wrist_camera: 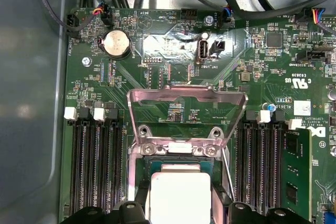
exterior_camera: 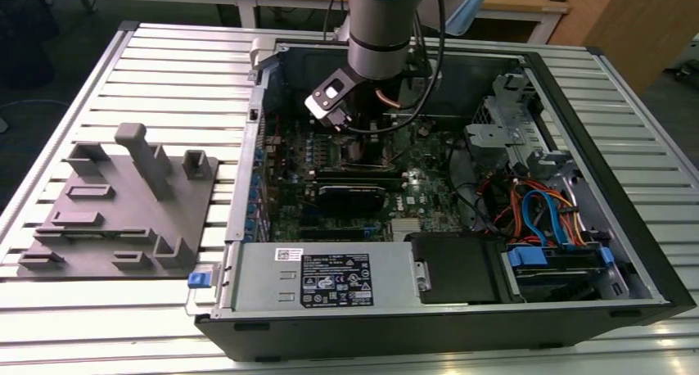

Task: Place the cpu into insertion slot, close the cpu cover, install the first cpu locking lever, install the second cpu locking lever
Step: 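Place the cpu into insertion slot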

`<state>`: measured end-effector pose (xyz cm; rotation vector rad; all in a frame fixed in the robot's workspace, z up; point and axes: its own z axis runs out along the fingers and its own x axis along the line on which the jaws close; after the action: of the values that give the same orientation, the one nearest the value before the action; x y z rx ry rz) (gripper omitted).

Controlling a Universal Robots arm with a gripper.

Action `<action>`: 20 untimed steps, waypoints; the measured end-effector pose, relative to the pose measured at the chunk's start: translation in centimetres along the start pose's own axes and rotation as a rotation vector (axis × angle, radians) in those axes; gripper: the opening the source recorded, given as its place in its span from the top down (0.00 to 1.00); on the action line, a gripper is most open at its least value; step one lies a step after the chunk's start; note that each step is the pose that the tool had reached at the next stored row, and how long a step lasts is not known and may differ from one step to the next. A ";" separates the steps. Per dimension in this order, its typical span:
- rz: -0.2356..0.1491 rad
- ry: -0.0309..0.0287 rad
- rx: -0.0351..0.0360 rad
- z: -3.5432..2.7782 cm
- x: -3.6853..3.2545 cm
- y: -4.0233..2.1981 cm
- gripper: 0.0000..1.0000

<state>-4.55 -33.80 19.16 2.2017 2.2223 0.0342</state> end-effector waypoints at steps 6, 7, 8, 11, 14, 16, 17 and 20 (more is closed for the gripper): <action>0.002 -0.0004 0.0000 0.05 0.00 0.06 0.46; 0.001 -0.0002 -0.0001 0.06 0.00 0.06 0.46; 0.001 -0.0002 -0.0001 0.06 0.00 0.06 0.46; 0.002 -0.0003 -0.0001 0.07 0.00 0.06 0.46; 0.001 0.0008 -0.0008 0.11 0.02 0.07 0.45; 0.001 0.0001 -0.0003 0.09 0.00 0.07 0.39; 0.001 -0.0002 -0.0002 0.09 0.00 0.06 0.39; 0.002 -0.0003 -0.0001 0.07 0.00 0.06 0.39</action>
<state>-4.49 -33.80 19.09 2.2032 2.2204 0.0341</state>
